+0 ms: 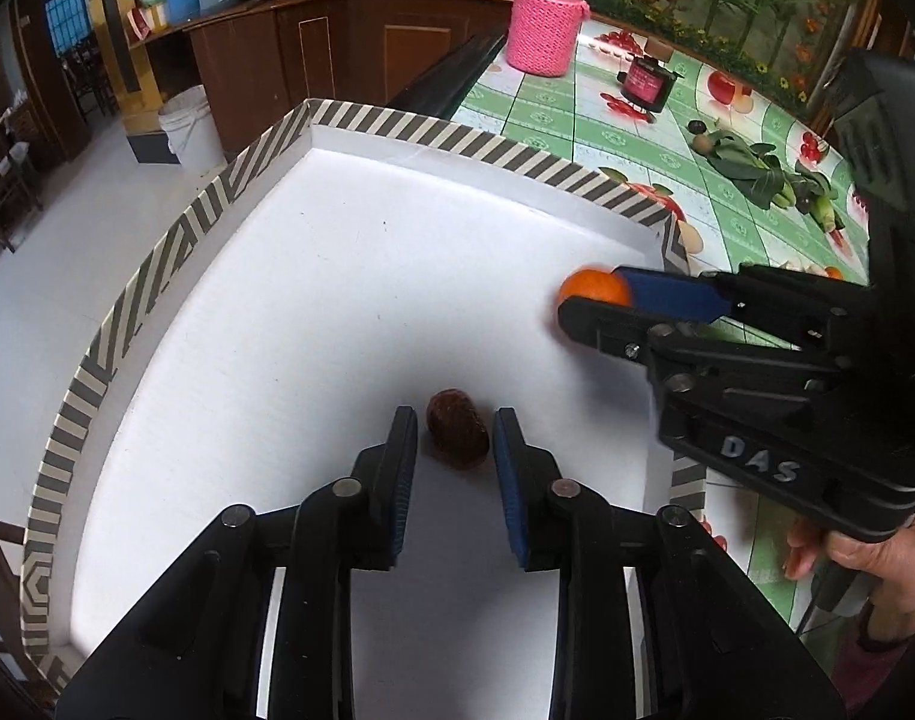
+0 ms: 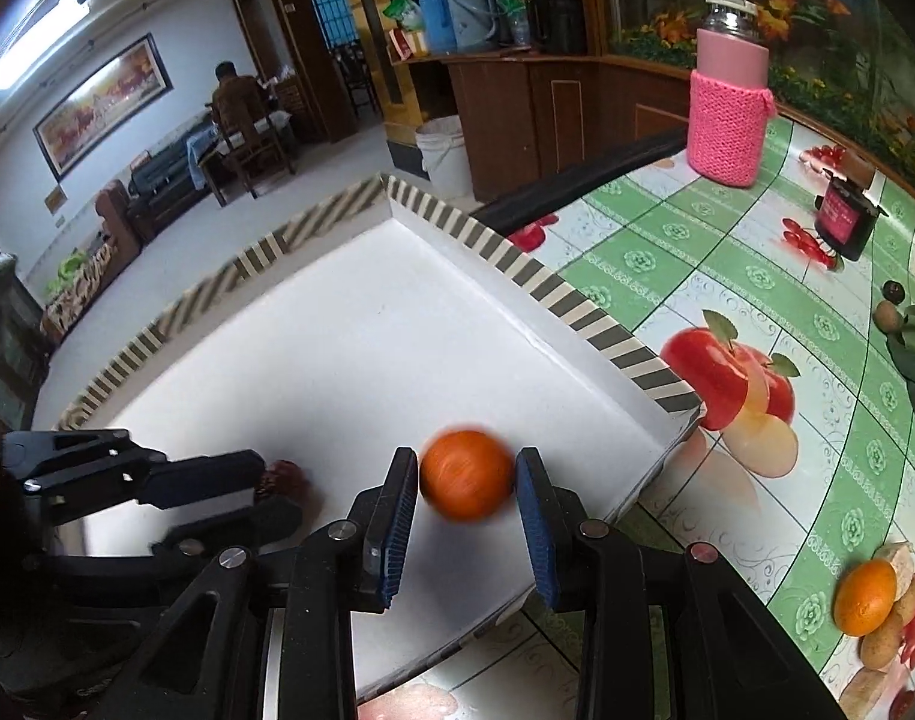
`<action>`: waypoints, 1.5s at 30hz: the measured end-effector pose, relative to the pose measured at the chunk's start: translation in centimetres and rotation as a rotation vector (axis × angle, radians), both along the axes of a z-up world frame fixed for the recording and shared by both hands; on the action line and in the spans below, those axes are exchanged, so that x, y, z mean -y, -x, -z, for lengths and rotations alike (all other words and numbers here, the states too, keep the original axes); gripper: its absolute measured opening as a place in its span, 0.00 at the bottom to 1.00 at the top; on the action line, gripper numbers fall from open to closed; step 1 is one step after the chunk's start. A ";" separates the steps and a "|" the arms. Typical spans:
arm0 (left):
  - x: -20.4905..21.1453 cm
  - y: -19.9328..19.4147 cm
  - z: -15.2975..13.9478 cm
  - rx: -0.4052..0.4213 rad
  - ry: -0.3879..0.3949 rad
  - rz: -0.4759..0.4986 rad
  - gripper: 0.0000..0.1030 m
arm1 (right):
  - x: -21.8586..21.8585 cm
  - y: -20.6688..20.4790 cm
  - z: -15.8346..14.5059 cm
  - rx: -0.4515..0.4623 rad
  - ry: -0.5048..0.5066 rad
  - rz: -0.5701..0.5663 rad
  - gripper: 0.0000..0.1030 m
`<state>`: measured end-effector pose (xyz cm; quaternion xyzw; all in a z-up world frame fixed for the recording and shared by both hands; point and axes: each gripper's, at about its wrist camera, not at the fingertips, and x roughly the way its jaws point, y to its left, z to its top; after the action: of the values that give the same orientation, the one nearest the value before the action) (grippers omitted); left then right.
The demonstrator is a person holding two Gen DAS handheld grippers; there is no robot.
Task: Organize fruits
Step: 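Open the right tool over the tray while the left tool releases the date there, then move both tools back over the fruit on the table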
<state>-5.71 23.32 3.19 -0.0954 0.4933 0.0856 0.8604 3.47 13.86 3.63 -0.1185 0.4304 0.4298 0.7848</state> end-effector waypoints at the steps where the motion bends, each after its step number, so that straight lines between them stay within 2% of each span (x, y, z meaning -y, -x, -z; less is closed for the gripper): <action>1: -0.1 0.1 0.1 -0.001 0.002 -0.003 0.26 | 0.2 0.0 -0.1 -0.003 -0.011 0.004 0.35; 6: -0.2 0.6 -0.1 0.014 -0.011 -0.020 0.26 | 1.7 0.8 -1.4 0.008 -0.042 0.022 0.36; 10: 0.5 1.3 -1.2 0.071 -0.011 -0.024 0.27 | 4.3 1.8 -3.0 0.003 -0.122 0.055 0.36; 12: 1.1 1.6 -2.0 0.107 -0.009 -0.015 0.43 | 5.7 2.6 -3.7 0.013 -0.147 0.075 0.36; 13: 1.4 1.7 -2.2 0.122 -0.006 -0.010 0.59 | 6.6 3.0 -3.9 0.022 -0.155 0.086 0.36; 14: 1.8 1.9 -2.7 0.150 0.003 0.001 0.63 | 7.4 3.3 -4.1 0.030 -0.159 0.098 0.36; 18: 3.8 2.4 -4.1 0.214 0.044 0.036 0.63 | 10.9 4.6 -4.4 0.044 -0.168 0.152 0.36; 22: 7.2 2.4 -5.0 0.258 0.000 0.077 0.63 | 15.9 5.8 -4.7 0.091 -0.155 0.248 0.36; 24: 8.7 2.2 -5.2 0.271 -0.004 0.099 0.63 | 18.8 6.3 -4.7 0.117 -0.133 0.314 0.36; 27: 11.4 1.6 -5.1 0.281 0.045 0.156 0.63 | 22.8 6.9 -3.9 0.157 -0.058 0.411 0.36; 33: 15.8 0.2 -4.5 0.282 0.026 0.218 0.63 | 29.5 6.2 -1.9 0.112 -0.043 0.561 0.36; 37: 18.4 -1.2 -3.8 0.255 0.028 0.281 0.63 | 31.4 5.8 -1.1 0.094 -0.046 0.582 0.36; 45: 21.5 -3.7 -1.7 0.189 0.004 0.329 0.63 | 30.5 3.0 0.1 0.091 0.013 0.542 0.36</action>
<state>-2.05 1.77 4.91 -0.0226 0.4194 -0.0666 0.9051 0.51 -16.60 3.56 -0.0233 0.4135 0.1955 0.8890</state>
